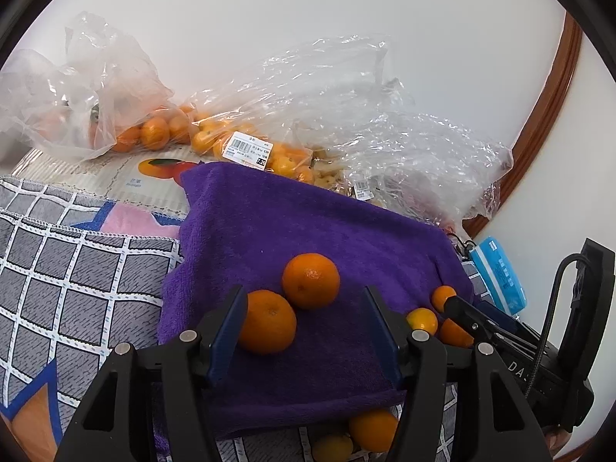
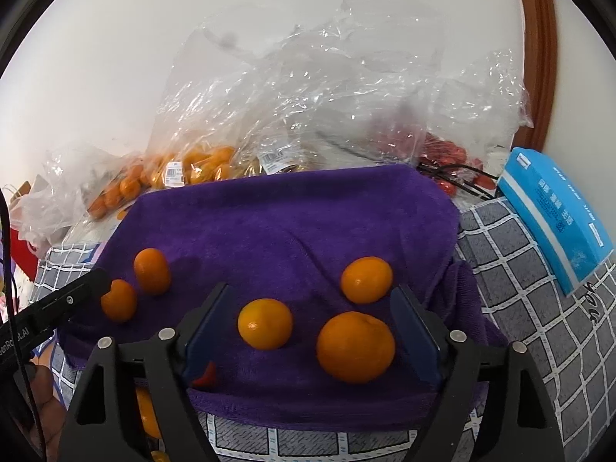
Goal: Organize fruits
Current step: 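Open the right gripper onto the towel while the left gripper releases the red fruit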
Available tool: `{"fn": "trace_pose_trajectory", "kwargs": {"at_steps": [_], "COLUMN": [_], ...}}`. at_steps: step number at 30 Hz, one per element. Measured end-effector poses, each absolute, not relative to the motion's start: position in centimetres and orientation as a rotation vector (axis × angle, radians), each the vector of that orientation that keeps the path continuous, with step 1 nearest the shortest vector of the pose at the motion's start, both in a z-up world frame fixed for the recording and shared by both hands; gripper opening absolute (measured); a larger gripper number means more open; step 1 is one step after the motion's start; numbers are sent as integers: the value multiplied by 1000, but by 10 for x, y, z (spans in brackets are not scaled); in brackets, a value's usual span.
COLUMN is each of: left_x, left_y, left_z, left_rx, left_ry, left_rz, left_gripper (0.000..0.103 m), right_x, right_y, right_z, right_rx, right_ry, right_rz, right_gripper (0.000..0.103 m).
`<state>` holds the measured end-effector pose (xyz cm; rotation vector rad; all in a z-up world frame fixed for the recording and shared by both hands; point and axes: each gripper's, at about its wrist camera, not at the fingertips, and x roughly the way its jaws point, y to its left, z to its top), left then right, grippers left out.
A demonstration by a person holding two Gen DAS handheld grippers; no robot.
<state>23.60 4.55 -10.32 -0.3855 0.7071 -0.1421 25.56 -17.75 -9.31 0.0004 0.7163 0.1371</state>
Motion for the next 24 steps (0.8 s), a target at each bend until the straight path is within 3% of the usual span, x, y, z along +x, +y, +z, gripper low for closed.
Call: {"fn": "trace_pose_trajectory", "kwargs": {"at_steps": [24], "left_x": [227], "left_y": [47], "left_z": [-97], "left_rx": [-396], "left_ry": [642], "left_rz": [-117], "left_gripper": [59], "right_x": [251], "right_y": [-180], "right_z": [-89], "right_rx": [41], "right_ry": [699], "right_rz": [207], "right_gripper": [83]}}
